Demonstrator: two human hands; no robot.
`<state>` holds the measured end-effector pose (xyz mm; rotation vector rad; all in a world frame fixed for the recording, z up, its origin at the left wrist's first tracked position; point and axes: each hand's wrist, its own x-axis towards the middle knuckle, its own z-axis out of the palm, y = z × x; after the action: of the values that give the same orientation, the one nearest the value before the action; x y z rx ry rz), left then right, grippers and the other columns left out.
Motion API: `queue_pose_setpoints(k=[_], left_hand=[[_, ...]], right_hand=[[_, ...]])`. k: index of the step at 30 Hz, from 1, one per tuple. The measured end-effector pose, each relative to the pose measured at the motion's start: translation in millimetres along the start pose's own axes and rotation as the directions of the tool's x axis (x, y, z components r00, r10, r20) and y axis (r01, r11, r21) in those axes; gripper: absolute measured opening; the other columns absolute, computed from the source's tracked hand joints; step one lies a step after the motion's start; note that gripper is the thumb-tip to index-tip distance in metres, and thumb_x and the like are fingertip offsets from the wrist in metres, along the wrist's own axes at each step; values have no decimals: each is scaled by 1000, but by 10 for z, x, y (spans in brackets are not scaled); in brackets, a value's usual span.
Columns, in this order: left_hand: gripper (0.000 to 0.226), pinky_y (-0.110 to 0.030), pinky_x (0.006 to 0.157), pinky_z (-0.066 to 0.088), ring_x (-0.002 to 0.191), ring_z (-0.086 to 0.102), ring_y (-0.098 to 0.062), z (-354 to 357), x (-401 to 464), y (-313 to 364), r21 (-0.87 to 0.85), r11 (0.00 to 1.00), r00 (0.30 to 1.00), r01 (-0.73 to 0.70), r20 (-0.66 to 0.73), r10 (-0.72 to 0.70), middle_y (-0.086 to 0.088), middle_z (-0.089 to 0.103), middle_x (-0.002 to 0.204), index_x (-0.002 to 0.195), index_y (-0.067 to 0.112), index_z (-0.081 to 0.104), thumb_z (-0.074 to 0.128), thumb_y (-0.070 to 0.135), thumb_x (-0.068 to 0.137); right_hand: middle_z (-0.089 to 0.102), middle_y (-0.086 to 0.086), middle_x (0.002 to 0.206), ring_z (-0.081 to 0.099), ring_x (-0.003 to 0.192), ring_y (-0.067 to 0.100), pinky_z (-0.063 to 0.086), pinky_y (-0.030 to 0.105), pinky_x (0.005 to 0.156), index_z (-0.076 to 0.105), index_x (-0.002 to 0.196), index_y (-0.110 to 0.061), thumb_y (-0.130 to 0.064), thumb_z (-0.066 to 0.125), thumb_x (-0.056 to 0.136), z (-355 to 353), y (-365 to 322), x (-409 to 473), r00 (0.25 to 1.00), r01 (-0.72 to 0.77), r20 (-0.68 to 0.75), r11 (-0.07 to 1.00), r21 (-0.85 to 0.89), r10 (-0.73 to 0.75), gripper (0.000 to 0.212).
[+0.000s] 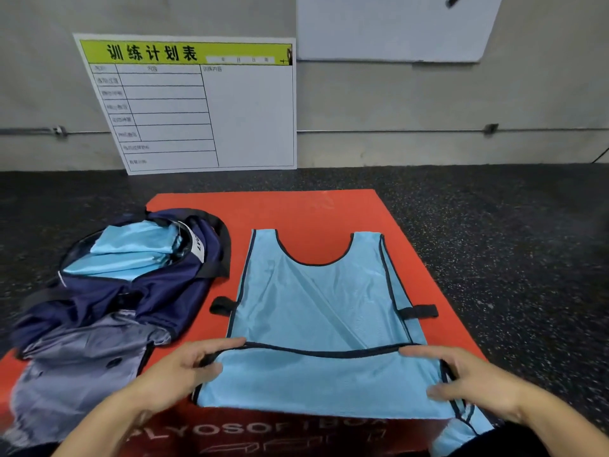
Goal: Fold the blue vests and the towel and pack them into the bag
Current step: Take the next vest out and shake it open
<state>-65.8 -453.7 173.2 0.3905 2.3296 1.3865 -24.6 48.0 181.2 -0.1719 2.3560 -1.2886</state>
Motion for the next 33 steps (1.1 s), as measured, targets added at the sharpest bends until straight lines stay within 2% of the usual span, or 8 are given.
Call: queue_pose_setpoints(k=[3, 7, 11, 14, 20, 24, 28, 33], left_hand=[[47, -11, 106, 35, 134, 48, 4, -55, 23, 135, -16, 998, 995, -67, -69, 66, 20, 60, 139, 138, 25, 60, 57, -2, 100], [48, -13, 108, 34, 134, 47, 5, -174, 212, 298, -16, 991, 981, -131, -149, 127, 20, 63, 136, 133, 25, 65, 54, -8, 99], [46, -21, 110, 36, 127, 54, 5, -326, 565, 482, -4, 989, 958, -144, -251, 139, 18, 69, 125, 118, 29, 76, 54, -7, 99], [46, -9, 95, 41, 112, 64, 3, -453, 881, 584, 7, 992, 937, -128, -328, 123, 19, 75, 112, 100, 29, 82, 55, -9, 98], [43, -18, 89, 46, 98, 67, -9, -698, 1543, 497, 28, 998, 925, -48, -377, 55, 18, 75, 106, 101, 35, 80, 56, -1, 100], [42, -14, 63, 41, 76, 54, -17, -778, 1969, 323, -1, 1000, 923, -7, -386, 6, 11, 68, 84, 104, 38, 77, 57, 1, 99], [39, -14, 48, 37, 48, 44, -5, -734, 2318, 92, 54, 997, 922, 54, -385, -29, 10, 63, 63, 112, 29, 71, 54, -3, 98], [44, -28, 70, 52, 78, 64, -20, -746, 2563, -206, 151, 985, 939, 86, -341, -30, -7, 75, 97, 116, 44, 68, 52, 6, 99]], right_hand=[[54, -38, 137, 38, 130, -22, 31, 0, 97, 66, 128, -51, 1, 77, 83, -66, -106, -54, 996, 35, -86, 998, 55, -30, 70], [54, -35, 140, 37, 136, -16, 23, 25, 121, 64, 132, -49, 5, 76, 83, -262, -288, 23, 988, 72, -140, 995, 66, -62, 73], [55, -26, 145, 41, 141, -4, 27, 40, 125, 63, 135, -45, 7, 76, 78, -547, -492, 281, 980, 92, -182, 993, 72, -77, 78], [55, -23, 145, 43, 141, 0, 31, 43, 123, 63, 134, -47, 4, 75, 75, -759, -597, 567, 979, 74, -193, 995, 63, -60, 79], [56, -18, 145, 49, 137, 7, 38, 45, 119, 64, 131, -49, -6, 77, 70, -1078, -658, 1213, 980, 30, -197, 997, 69, -16, 76], [56, -14, 144, 51, 134, 7, 40, 39, 117, 65, 132, -44, 0, 77, 74, -1161, -571, 1661, 983, -12, -182, 995, 94, 29, 74], [63, -8, 139, 61, 125, 11, 47, 41, 112, 68, 127, -44, -6, 77, 66, -1152, -298, 2074, 979, -62, -183, 990, 128, 86, 73], [65, -9, 133, 62, 122, 8, 48, 35, 110, 71, 126, -36, 5, 73, 76, -1133, -86, 2362, 979, -98, -168, 987, 127, 118, 65]])
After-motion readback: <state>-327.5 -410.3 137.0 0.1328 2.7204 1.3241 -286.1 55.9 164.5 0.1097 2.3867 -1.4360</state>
